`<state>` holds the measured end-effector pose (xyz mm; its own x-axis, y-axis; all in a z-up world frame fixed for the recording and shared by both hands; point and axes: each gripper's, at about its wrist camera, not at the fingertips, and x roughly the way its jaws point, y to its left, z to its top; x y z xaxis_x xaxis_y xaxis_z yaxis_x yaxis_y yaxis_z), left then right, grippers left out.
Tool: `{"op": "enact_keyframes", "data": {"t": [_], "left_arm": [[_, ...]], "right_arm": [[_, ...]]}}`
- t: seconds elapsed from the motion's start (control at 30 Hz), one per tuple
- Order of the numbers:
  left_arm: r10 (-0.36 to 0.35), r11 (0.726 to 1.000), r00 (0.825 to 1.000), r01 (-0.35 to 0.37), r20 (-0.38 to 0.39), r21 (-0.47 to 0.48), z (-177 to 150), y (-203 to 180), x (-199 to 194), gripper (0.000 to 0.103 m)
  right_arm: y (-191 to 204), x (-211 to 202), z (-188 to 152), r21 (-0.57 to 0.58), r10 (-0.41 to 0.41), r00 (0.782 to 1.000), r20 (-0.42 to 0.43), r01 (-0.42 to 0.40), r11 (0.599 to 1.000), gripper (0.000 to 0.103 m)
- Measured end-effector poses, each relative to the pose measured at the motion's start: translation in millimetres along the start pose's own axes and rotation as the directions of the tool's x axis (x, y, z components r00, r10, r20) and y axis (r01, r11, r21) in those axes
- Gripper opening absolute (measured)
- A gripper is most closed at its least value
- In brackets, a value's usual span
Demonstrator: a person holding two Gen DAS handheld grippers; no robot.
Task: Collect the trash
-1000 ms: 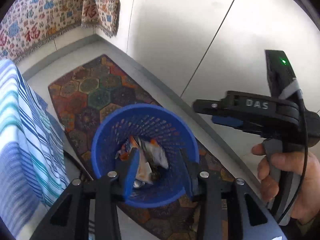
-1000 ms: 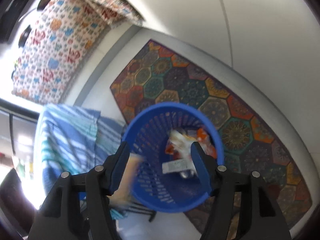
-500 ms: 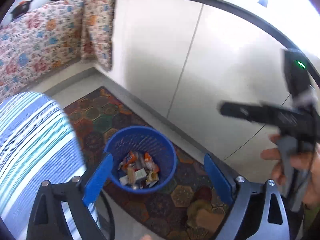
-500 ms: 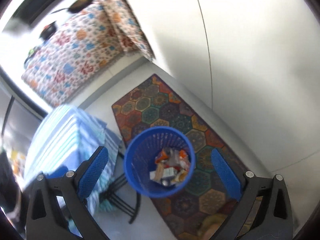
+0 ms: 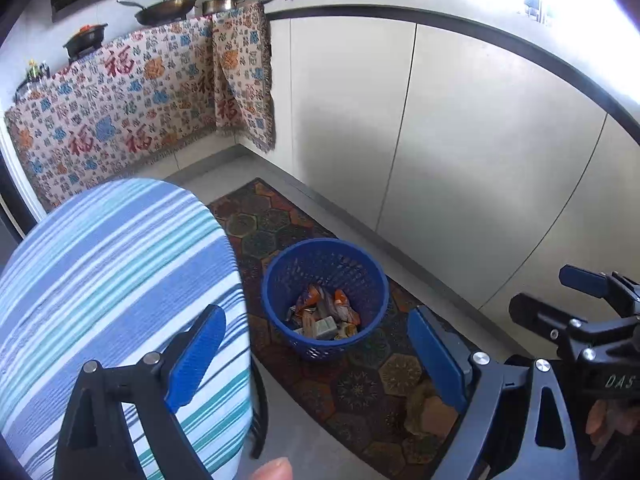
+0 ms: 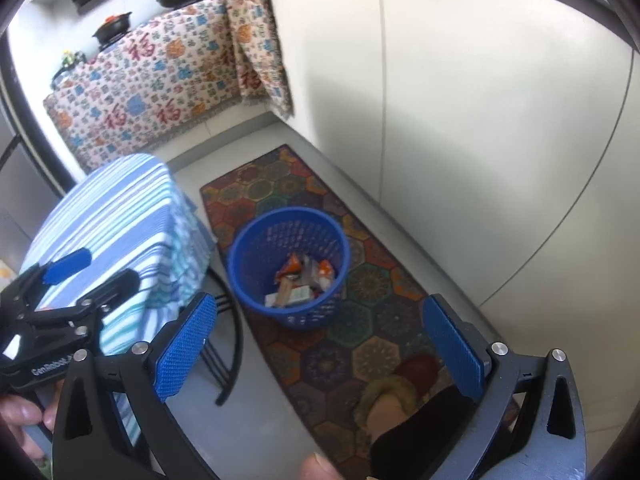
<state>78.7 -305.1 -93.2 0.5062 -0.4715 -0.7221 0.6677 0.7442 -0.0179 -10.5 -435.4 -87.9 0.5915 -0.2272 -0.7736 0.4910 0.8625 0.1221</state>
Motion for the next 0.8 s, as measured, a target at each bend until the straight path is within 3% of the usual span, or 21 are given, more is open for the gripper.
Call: {"op": "enact_keyframes", "data": {"t": [0.2,0.37,0.5,0.8], "left_arm": [[0.157,0.986,0.988,-0.157,-0.006,0.052,-1,-5,-9,0.094],[0.073,0.997,0.995,-0.074,-0.07,-0.011,0,6,-8,0.094],[0.022,0.999,0.997,-0.025,-0.078,-0.038,-3,8,-11,0.094],[0.032,0.999,0.997,-0.034,-0.074,-0.033,-2,4,-9,0.094]], "right_arm": [[12,-5,-3,-0.035,0.012,1.0,0.001,-0.012,0.999,0.103],[13,-11,-8,-0.043,-0.015,1.0,-0.008,0.014,0.999,0.103],[14,-15,-11,-0.054,-0.025,0.999,-0.02,0.023,0.998,0.103],[18,-16,-17,-0.073,-0.026,0.999,-0.035,0.024,0.997,0.103]]}}
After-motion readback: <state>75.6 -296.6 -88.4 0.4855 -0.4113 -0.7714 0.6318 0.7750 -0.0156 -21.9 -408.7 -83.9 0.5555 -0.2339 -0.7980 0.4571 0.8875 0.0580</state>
